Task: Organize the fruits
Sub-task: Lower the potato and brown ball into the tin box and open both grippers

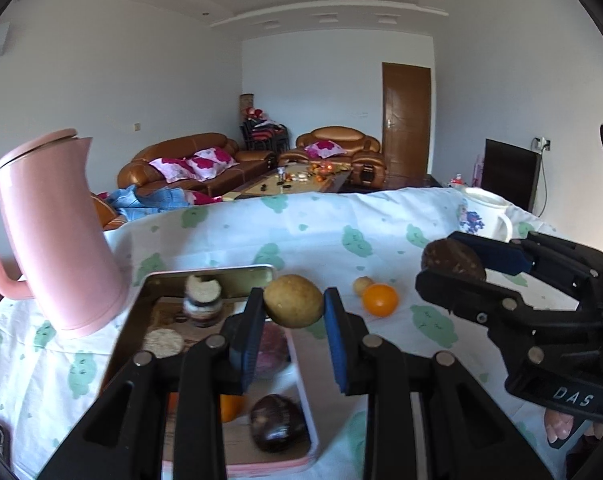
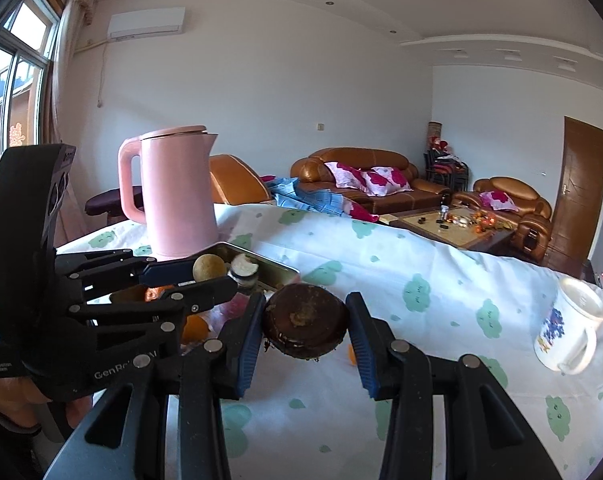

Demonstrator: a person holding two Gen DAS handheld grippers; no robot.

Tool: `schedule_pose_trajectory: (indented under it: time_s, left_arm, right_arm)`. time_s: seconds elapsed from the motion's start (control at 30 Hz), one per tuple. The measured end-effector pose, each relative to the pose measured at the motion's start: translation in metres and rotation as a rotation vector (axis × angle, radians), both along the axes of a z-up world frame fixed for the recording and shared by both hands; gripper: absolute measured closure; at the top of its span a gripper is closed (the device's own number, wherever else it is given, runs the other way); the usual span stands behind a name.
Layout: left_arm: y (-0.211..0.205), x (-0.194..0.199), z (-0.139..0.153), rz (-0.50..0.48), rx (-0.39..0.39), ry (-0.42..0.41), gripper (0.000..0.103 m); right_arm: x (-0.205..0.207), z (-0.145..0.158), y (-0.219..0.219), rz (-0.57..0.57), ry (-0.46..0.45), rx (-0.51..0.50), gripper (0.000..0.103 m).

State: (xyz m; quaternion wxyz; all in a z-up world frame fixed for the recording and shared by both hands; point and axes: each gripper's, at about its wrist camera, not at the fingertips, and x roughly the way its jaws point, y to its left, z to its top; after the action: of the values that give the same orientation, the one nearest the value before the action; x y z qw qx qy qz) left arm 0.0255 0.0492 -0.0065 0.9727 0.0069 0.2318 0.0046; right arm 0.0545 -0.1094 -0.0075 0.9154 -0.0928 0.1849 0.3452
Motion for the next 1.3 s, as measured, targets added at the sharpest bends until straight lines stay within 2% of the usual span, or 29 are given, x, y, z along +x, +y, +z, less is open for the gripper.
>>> schedule_pose_trajectory:
  time_s: [0.67,1.3]
  left_arm:
    - [0.05,-0.008,-0.006,0.101,-0.007,0.047,0.072]
    - [0.088,-0.012,-0.018,0.154,-0.033,0.102,0.072]
  right_arm:
    - [0.001,0.005,0.054,0.1,0.01,-0.022,0.06]
    - [0.0,-0.019,0.099,0.169,0.071,-0.059,0.06]
